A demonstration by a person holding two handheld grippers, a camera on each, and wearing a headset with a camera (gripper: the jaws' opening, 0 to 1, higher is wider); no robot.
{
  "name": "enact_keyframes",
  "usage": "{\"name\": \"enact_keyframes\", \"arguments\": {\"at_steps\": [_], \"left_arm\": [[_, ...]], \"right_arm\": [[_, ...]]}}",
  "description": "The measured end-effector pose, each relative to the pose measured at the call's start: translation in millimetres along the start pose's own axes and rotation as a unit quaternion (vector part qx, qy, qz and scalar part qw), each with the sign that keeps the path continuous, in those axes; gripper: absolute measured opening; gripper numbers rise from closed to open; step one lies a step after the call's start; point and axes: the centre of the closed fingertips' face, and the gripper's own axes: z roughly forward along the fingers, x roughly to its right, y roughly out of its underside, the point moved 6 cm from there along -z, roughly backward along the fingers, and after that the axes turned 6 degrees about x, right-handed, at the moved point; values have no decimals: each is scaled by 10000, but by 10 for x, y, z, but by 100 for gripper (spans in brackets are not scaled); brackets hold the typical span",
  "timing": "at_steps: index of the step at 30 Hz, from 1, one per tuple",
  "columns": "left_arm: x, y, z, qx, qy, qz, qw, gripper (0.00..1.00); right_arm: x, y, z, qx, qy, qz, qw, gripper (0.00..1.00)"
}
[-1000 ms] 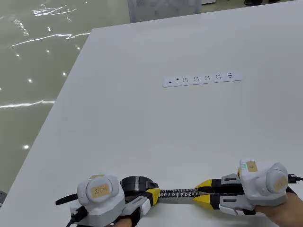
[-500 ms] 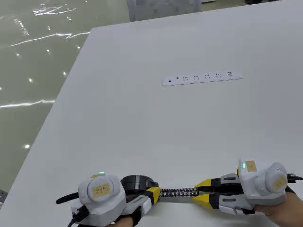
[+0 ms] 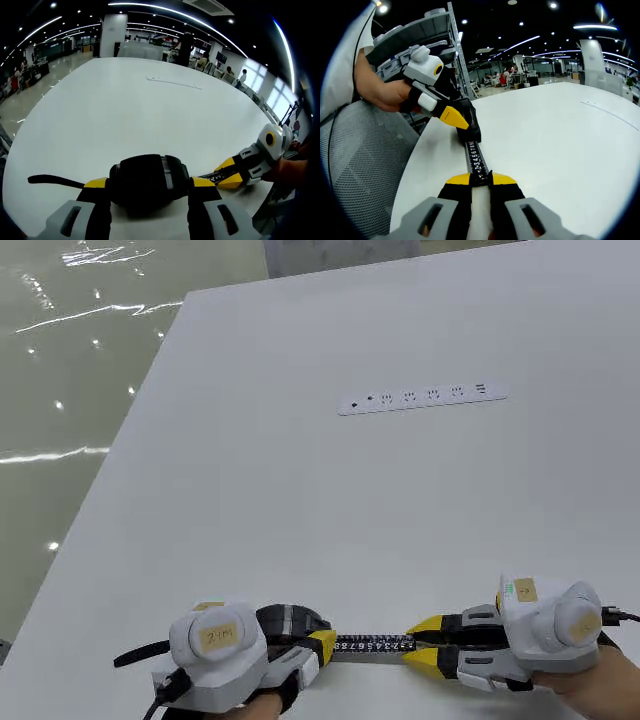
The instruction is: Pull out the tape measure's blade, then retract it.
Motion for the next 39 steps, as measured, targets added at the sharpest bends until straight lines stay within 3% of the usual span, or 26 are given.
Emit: {"name": "enact_keyframes", "arguments": {"at_steps": [6, 24, 28, 30, 32, 39], "left_arm": [[-9, 8, -3, -35, -5, 51, 10000, 57], [-23, 7, -6, -26, 61, -46, 10000, 57], [-28, 9, -15, -12, 97, -68, 9999, 58], [-49, 3, -20, 23, 109, -329, 9994, 58], [-26, 9, -16, -4, 97, -102, 9999, 58], [-36, 9, -21, 25, 123, -199, 9997, 58]], "right_arm": [[-10, 4, 20, 123, 42, 82, 9999, 11], [-74, -88, 393, 237, -101, 110, 9996, 11], [-100, -131, 555, 239, -134, 68, 9996, 11], [-60, -131, 534, 324, -76, 213, 9992, 11], [-95, -136, 543, 242, -126, 36, 9996, 11], [-115, -147, 603, 278, -89, 37, 9996, 11]]}}
